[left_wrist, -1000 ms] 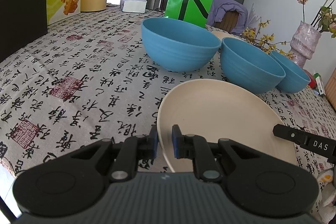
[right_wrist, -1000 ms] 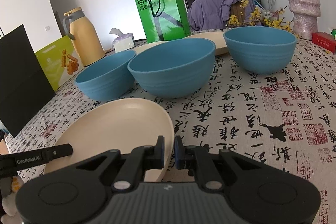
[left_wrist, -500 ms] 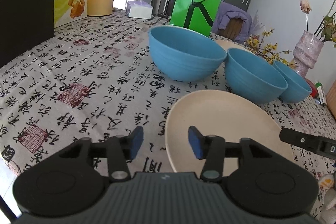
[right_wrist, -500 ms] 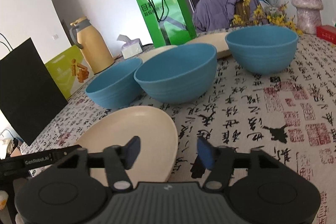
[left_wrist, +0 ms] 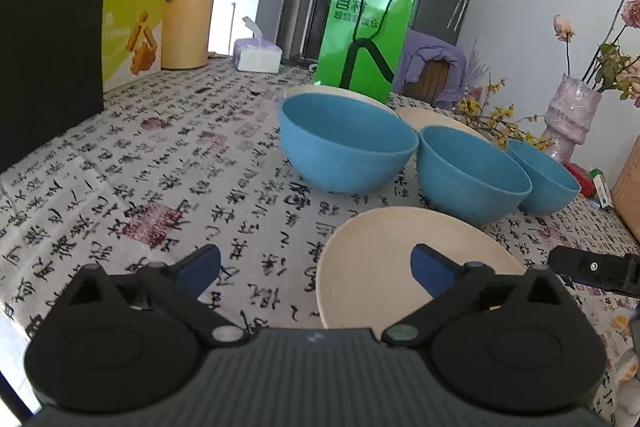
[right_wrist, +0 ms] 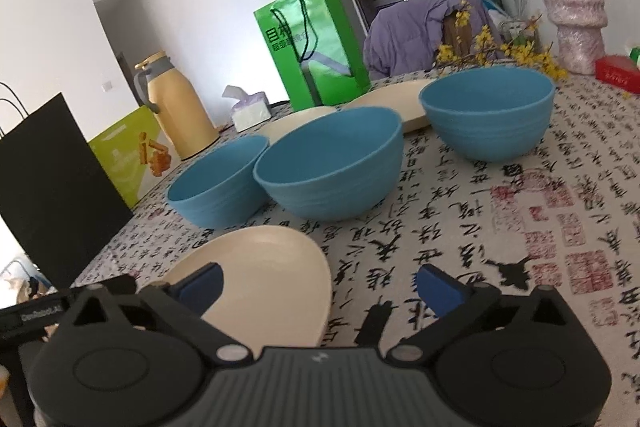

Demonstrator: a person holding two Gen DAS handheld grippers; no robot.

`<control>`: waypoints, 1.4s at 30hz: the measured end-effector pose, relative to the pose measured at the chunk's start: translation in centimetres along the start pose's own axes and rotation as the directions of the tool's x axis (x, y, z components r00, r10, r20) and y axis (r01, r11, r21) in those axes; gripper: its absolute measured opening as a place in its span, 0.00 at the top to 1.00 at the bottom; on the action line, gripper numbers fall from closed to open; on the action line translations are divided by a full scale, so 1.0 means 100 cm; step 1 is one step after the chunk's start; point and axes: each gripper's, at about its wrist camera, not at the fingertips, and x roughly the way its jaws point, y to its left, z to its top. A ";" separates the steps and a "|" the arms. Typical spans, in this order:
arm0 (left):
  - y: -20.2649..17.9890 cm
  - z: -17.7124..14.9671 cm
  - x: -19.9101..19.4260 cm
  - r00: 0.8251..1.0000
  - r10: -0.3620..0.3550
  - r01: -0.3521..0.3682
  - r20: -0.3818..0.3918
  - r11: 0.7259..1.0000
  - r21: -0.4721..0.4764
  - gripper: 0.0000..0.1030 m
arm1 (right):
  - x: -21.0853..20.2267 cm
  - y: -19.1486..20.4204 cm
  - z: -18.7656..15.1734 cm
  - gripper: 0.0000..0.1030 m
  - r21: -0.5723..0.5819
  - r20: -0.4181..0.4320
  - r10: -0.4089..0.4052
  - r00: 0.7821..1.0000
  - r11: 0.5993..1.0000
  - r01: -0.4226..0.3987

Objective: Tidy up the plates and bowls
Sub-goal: 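Move both grippers past the blue bowls toward the cream plates by the green bag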

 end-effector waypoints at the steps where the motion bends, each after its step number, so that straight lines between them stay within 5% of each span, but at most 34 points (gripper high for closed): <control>1: 0.000 0.001 -0.001 1.000 0.005 -0.005 0.006 1.000 0.001 0.00 | -0.001 -0.001 0.001 0.00 -0.001 0.002 -0.001 1.000 1.000 0.001; 42: 0.032 0.044 -0.004 0.997 -0.045 0.049 0.060 0.997 -0.064 0.00 | 0.011 0.005 0.057 0.00 0.067 -0.009 -0.013 1.000 0.998 0.014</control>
